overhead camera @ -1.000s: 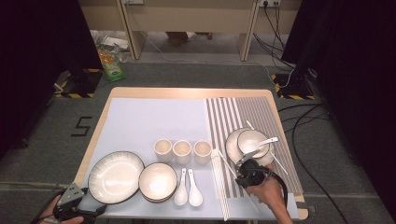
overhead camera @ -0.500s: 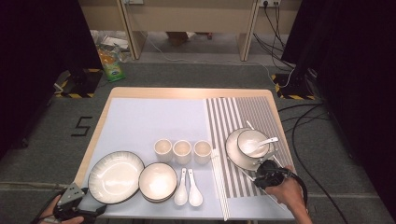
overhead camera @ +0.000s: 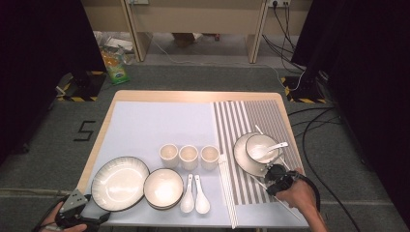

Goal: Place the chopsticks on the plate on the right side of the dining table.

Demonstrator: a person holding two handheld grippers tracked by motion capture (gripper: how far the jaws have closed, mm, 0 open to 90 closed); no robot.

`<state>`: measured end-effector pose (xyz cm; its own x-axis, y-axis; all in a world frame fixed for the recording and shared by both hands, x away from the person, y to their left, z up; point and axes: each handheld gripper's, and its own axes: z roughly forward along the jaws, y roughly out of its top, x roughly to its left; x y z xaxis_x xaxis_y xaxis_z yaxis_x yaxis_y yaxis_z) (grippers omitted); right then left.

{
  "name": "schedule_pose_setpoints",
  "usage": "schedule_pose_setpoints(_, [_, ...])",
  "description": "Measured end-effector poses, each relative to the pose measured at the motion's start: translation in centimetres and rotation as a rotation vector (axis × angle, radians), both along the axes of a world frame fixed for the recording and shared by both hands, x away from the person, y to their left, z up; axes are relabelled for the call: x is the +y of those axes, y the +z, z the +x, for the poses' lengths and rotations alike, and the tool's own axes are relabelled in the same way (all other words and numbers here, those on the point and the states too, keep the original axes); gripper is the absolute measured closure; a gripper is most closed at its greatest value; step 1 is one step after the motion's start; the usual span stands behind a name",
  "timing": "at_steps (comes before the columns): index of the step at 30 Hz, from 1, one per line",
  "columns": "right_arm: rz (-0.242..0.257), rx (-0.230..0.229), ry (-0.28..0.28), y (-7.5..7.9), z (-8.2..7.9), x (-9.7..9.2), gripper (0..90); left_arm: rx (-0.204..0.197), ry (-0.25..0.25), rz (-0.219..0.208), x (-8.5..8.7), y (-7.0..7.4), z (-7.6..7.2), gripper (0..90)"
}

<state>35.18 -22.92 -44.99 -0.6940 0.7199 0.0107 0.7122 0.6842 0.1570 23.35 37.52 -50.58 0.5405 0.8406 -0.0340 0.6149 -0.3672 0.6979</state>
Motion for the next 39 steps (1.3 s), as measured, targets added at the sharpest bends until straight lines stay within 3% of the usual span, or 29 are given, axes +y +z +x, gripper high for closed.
schedule_pose_setpoints(4, [-0.057,0.031,0.013,0.1,0.5,0.8,84.3,0.011,-0.002,-0.001,0.0,0.1,0.0,0.0])
schedule_pose_setpoints(8, [-0.072,0.041,0.015,0.1,0.6,1.0,84.7,0.002,-0.004,0.004,0.0,0.0,0.0,0.0])
schedule_pose_setpoints(15, [-0.070,0.036,0.033,0.1,0.6,1.0,85.0,0.013,-0.003,0.000,0.0,0.1,0.0,0.0])
schedule_pose_setpoints(18, [-0.054,0.031,0.038,0.2,0.5,1.0,85.0,-0.001,-0.003,0.002,0.0,0.0,0.0,0.0])
schedule_pose_setpoints(26, [-0.011,-0.018,0.073,1.9,-0.1,1.4,85.0,0.014,-0.003,-0.001,0.0,0.1,0.0,0.0])
schedule_pose_setpoints(27, [-0.016,-0.016,0.078,1.9,0.0,1.4,85.0,-0.001,-0.002,0.006,0.0,0.0,0.0,0.0])
schedule_pose_setpoints(31, [-0.034,0.001,0.079,1.3,0.0,1.6,85.0,0.014,-0.004,-0.001,0.0,0.1,0.0,0.0])
schedule_pose_setpoints(33, [-0.047,0.008,0.083,0.8,0.2,1.6,85.0,-0.003,-0.003,0.004,0.0,0.0,0.0,0.0])
schedule_pose_setpoints(37, [-0.061,0.030,0.093,0.2,0.2,1.9,84.8,0.013,-0.003,-0.001,0.0,0.1,0.0,0.0])
schedule_pose_setpoints(39, [-0.071,0.030,0.087,0.1,0.2,2.0,84.7,-0.002,-0.003,0.003,0.1,0.0,0.0,0.0])
